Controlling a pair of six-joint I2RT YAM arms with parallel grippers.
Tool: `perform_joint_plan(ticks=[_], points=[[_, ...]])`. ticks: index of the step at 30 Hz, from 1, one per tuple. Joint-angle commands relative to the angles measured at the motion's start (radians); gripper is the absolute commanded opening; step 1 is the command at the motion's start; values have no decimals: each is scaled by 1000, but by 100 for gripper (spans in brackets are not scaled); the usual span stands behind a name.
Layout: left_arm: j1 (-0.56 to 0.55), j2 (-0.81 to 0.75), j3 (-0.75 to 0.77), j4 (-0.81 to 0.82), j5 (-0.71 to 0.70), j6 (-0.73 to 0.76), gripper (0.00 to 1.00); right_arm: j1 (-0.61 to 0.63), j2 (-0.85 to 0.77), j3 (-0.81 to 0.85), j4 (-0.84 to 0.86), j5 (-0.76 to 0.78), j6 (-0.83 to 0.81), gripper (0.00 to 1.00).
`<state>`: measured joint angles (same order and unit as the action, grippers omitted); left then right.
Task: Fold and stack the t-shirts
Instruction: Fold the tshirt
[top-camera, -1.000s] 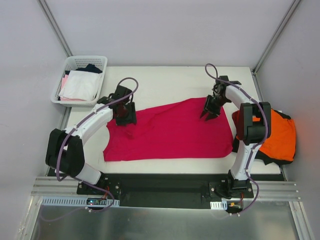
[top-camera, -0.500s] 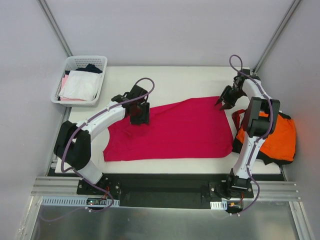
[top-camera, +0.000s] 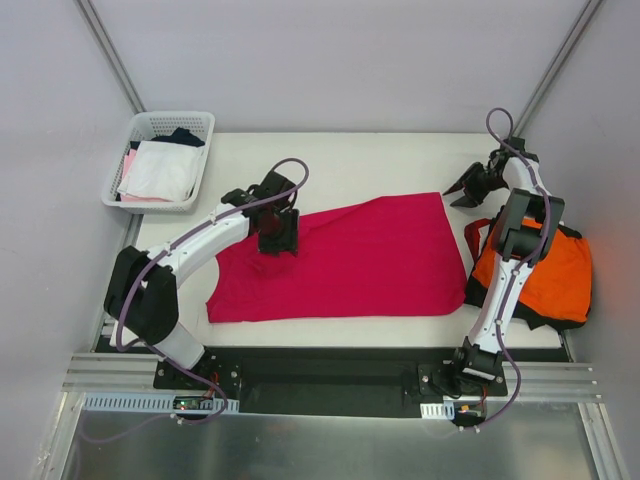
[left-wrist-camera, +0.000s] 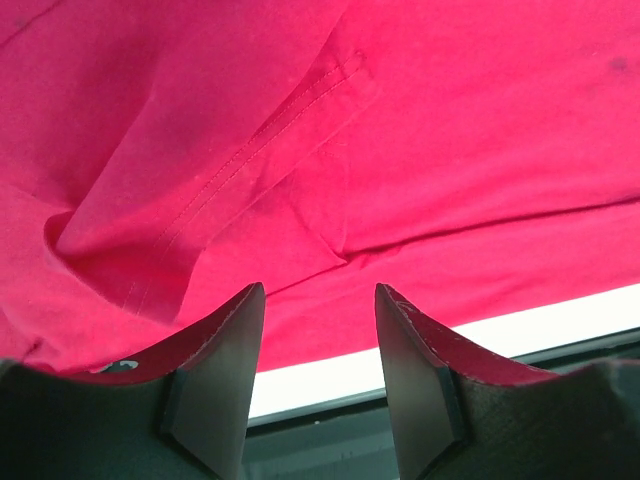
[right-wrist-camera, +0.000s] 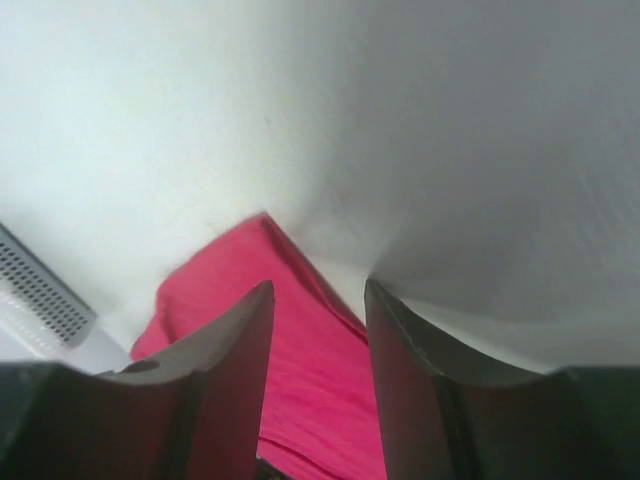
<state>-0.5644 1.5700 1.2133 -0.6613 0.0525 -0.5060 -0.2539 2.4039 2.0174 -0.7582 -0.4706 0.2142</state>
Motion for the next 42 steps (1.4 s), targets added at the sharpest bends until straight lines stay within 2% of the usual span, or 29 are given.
perform_joint_plan(ticks=[1, 10, 23, 27, 28, 31, 42], points=[[-18, 38, 97, -67, 12, 23, 49, -7, 27, 29, 51, -98, 28, 45], [-25, 130, 207, -110, 17, 52, 48, 2, 41, -45, 161, -194, 74, 45], [-26, 133, 196, -119, 9, 44, 48, 76, 54, -82, 200, -232, 103, 44], [-25, 122, 184, -118, 1, 44, 48, 81, 34, -112, 204, -223, 103, 32], [-25, 122, 178, -118, 0, 44, 49, 81, 23, -117, 206, -221, 100, 21], [-26, 119, 173, -116, -9, 46, 49, 79, -2, -131, 200, -212, 93, 1], [-23, 101, 152, -93, -42, 63, 49, 73, -155, -196, 134, -157, 57, 1]])
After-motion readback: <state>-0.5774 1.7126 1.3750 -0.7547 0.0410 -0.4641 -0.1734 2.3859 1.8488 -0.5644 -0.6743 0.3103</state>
